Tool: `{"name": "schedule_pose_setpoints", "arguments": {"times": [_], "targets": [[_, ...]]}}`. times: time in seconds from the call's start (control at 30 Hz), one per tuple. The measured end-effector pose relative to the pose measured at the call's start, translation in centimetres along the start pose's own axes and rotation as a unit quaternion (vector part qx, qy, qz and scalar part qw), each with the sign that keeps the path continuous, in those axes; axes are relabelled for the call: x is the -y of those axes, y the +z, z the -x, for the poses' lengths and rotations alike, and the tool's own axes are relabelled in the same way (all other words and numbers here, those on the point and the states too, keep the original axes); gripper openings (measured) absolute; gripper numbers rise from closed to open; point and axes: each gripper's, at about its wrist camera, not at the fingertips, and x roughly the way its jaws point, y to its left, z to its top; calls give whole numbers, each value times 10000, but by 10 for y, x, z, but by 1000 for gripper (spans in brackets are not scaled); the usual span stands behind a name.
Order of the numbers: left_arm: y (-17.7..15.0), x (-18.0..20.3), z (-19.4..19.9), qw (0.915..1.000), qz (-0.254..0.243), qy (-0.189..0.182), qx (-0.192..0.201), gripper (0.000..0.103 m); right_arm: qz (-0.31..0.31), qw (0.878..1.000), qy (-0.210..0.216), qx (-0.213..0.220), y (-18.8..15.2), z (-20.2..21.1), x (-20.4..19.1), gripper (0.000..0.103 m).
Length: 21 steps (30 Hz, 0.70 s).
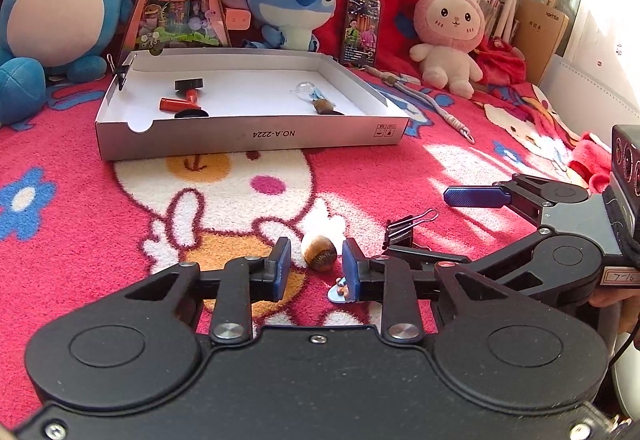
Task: Organize rigid objects
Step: 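Move the left tool to the brown acorn while the right tool moves to the black binder clip, then grasp the acorn with the left tool while the right tool grasps the binder clip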
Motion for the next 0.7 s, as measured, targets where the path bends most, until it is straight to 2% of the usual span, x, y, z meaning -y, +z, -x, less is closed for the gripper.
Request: {"name": "schedule_pose_setpoints", "arguments": {"times": [0.13, 0.37, 0.7], "targets": [[1, 1, -2, 10000, -11, -4, 12, 27, -54, 9998, -80, -183, 0, -6, 1, 103], [-1, 2, -4, 10000, -17, 34, -7, 27, -158, 9992, 16, -363, 2, -11, 4, 103], [-1, 1, -3, 9999, 61, 80, 5, 27, -181, 9988, 108, -443, 3, -10, 1, 103]]}}
